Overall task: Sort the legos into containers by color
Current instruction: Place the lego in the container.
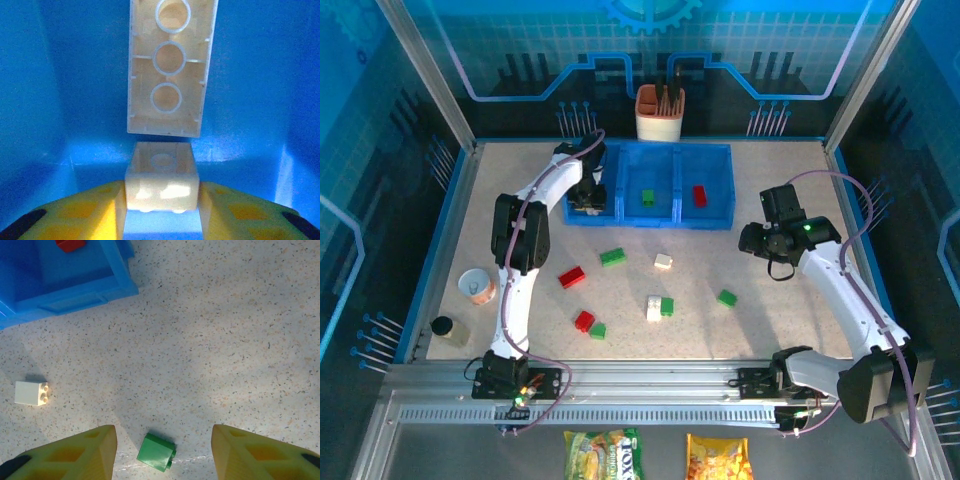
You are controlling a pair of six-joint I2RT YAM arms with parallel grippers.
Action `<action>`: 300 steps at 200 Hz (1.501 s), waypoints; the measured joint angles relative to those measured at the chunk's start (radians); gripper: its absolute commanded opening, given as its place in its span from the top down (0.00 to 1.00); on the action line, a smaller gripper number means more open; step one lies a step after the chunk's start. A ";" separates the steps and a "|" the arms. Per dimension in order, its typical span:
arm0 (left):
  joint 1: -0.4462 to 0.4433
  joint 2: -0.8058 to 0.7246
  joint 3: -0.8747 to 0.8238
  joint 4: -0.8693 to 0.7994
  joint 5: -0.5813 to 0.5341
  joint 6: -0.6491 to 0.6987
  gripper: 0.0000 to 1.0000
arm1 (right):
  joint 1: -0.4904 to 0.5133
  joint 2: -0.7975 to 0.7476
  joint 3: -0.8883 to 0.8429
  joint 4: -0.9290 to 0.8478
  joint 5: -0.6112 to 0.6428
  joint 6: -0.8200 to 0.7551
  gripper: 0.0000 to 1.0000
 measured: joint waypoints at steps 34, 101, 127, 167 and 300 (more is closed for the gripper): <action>0.000 0.000 0.001 0.000 -0.003 0.004 0.55 | 0.000 0.000 0.000 0.000 -0.003 0.000 0.46; 0.000 -0.045 -0.017 0.001 -0.001 0.003 0.55 | 0.027 0.017 0.002 0.001 -0.009 0.000 0.46; 0.000 -0.122 -0.063 0.002 0.008 0.002 0.54 | 0.051 0.047 0.002 0.002 -0.012 0.003 0.46; 0.000 -0.262 -0.200 0.016 0.025 0.002 0.54 | 0.089 0.096 0.002 0.013 -0.015 0.020 0.46; 0.000 -0.685 -0.568 0.027 0.023 0.040 0.51 | 0.166 0.157 -0.196 0.111 -0.051 0.226 0.39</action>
